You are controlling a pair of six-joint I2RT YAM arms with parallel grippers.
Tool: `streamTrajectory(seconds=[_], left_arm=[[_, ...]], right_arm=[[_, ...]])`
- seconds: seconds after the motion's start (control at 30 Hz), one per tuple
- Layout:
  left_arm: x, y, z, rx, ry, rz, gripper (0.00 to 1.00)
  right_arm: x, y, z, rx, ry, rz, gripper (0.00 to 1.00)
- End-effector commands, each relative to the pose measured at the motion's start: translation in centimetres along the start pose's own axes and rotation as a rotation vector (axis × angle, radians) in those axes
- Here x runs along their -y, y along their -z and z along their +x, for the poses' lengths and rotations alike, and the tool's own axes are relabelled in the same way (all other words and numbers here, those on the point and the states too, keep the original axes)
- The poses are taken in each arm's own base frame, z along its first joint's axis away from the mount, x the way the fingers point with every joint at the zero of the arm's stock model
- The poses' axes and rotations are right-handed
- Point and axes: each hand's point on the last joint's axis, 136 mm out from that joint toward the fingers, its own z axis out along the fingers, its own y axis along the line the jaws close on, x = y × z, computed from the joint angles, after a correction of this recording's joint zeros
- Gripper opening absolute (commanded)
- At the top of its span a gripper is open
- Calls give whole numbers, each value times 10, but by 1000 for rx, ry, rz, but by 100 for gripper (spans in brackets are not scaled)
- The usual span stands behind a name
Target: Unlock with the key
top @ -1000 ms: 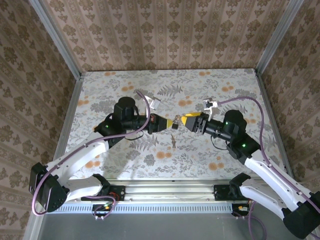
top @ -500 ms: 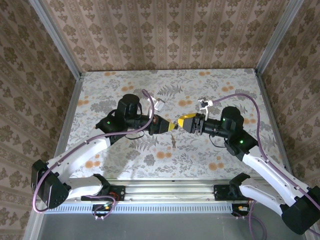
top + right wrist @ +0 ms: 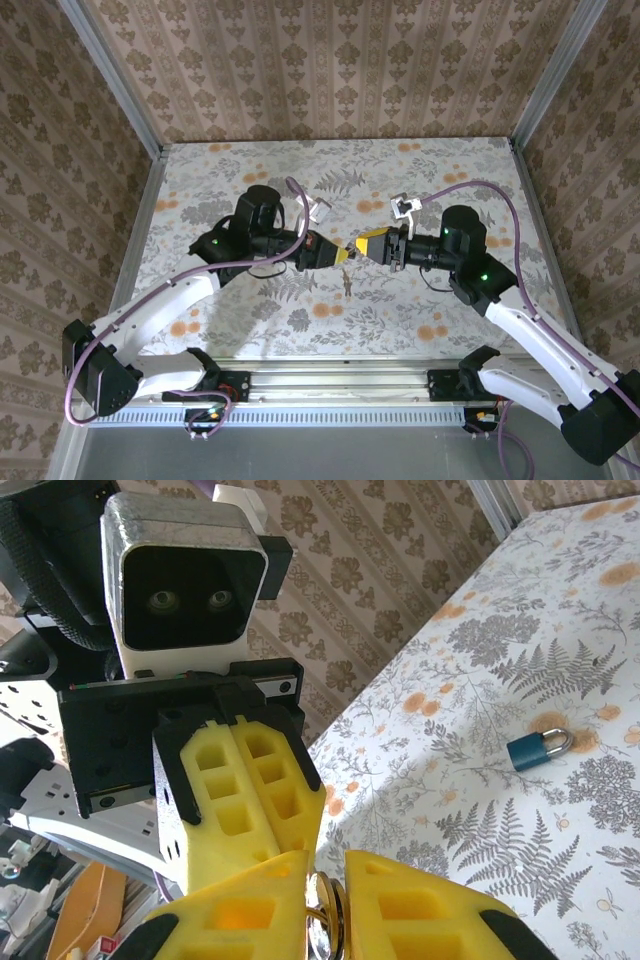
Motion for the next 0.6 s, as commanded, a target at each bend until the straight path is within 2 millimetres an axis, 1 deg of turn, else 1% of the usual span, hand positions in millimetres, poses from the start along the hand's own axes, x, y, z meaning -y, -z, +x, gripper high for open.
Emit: streamTrajectory(seconds=[0.0, 0.03, 0.07, 0.13, 0.17, 0.23, 0.3, 0.37, 0.47, 0.5, 0.57], left_arm=[[9, 0, -10, 7, -52, 26, 0], [10, 0, -10, 8, -53, 27, 0], [9, 0, -10, 6, -53, 27, 0], [9, 0, -10, 6, -54, 26, 0], [10, 0, -11, 6, -57, 27, 0], [10, 0, -11, 6, -57, 28, 0], [9, 0, -11, 4, -57, 27, 0], [7, -1, -10, 3, -53, 23, 0], [5, 0, -10, 7, -49, 14, 0], [4, 1, -11, 11, -47, 11, 0], [-2, 3, -14, 29, -37, -12, 1]], right_arm=[[-14, -3, 5, -63, 15, -59, 17], [-14, -3, 6, -66, 16, -60, 17], [-14, -4, 6, -69, 16, -61, 19], [-14, -4, 6, -69, 13, -64, 28], [-14, -5, 5, -66, 15, -64, 29], [-15, -4, 4, -63, 17, -67, 25], [-16, -4, 4, -62, 17, -71, 24], [-17, -4, 4, -62, 21, -81, 15], [-20, -3, 5, -68, 27, -94, 3], [-20, -3, 5, -67, 25, -96, 1], [-20, -3, 2, -51, 23, -92, 0]])
